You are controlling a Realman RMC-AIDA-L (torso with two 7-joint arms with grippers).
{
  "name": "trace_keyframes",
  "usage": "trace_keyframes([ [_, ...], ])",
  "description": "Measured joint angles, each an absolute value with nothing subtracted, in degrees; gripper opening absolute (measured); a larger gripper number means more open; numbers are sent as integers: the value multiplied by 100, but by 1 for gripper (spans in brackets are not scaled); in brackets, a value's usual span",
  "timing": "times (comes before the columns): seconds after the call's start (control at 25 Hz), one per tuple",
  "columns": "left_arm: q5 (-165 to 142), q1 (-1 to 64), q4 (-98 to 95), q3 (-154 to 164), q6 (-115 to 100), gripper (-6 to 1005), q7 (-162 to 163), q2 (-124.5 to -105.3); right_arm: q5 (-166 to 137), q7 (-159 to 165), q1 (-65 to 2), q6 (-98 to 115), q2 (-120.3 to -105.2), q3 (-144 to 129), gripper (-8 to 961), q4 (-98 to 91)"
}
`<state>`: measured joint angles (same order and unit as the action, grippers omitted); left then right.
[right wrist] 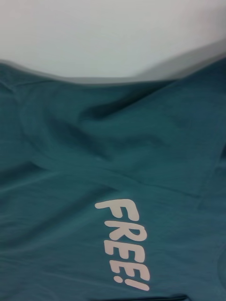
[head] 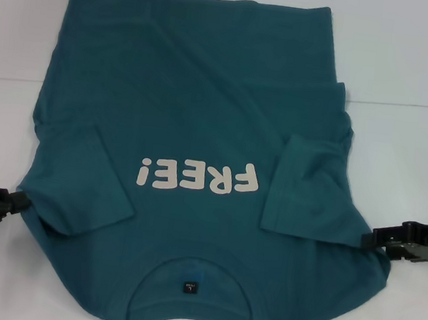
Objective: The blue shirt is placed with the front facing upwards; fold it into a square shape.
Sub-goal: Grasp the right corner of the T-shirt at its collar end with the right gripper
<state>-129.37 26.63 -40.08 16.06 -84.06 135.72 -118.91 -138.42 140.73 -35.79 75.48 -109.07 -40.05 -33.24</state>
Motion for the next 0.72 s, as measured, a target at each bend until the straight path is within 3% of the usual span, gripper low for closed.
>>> trace_keyframes([
  [0.48, -12937, 2663, -4001, 1592, -8350, 42, 13577, -11891, -13838, 14119, -3818, 7581, -10907, -4297, 597, -3048],
  [0.72, -12934, 2656, -3999, 1590, -8349, 43, 13579, -11891, -13679, 13980, -3917, 7621, -10988, -4259, 588, -3041],
])
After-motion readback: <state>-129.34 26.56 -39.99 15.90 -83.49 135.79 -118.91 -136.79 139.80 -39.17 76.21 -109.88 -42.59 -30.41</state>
